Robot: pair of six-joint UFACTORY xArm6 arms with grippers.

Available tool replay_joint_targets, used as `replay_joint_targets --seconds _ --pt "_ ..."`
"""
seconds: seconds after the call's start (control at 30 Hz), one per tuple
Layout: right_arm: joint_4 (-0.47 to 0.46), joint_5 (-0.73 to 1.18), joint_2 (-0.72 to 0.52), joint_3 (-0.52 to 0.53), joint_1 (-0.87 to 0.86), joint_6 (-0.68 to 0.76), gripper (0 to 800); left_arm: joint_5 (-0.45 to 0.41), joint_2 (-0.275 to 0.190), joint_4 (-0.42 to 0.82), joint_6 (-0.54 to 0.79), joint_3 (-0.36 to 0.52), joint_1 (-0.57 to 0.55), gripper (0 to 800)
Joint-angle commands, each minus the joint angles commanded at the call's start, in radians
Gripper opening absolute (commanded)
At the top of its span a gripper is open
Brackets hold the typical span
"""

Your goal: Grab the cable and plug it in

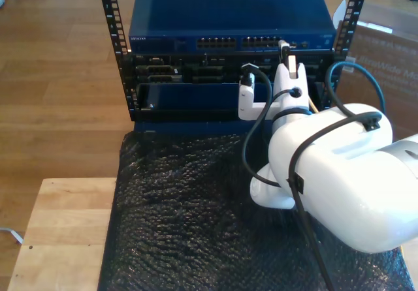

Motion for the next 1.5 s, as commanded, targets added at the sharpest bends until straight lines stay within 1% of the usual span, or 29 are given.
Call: replay_joint_targets --seconds 0.13,0.27,0.37,0.63,1.03,1.3,1.5 --pt "0.000 0.006 0.002 -0.003 0.000 0.006 0 0.000 0.000 0.000 0.000 0.000 0.000 800" --pt "0.000 0.012 0.008 -0.002 0.000 0.066 0 0.000 0.000 0.000 0.000 0.000 0.000 800" --pt "0.000 0.014 0.009 -0.003 0.000 0.075 0 0.000 0.000 0.000 0.000 0.000 0.000 800" --pt "0.000 0.017 0.038 -0.040 -0.002 0.074 0 0.000 0.000 0.000 0.000 0.000 0.000 800" --pt "-0.002 0.006 0.037 -0.043 -0.003 0.074 0 0.000 0.000 0.000 0.000 0.000 0.000 800" --pt "-0.003 0.015 0.040 -0.068 -0.006 0.071 0 0.000 0.000 0.000 0.000 0.000 0.000 800" --pt "-0.003 0.015 0.040 -0.061 -0.005 0.069 0 0.000 0.000 0.000 0.000 0.000 0.000 800"
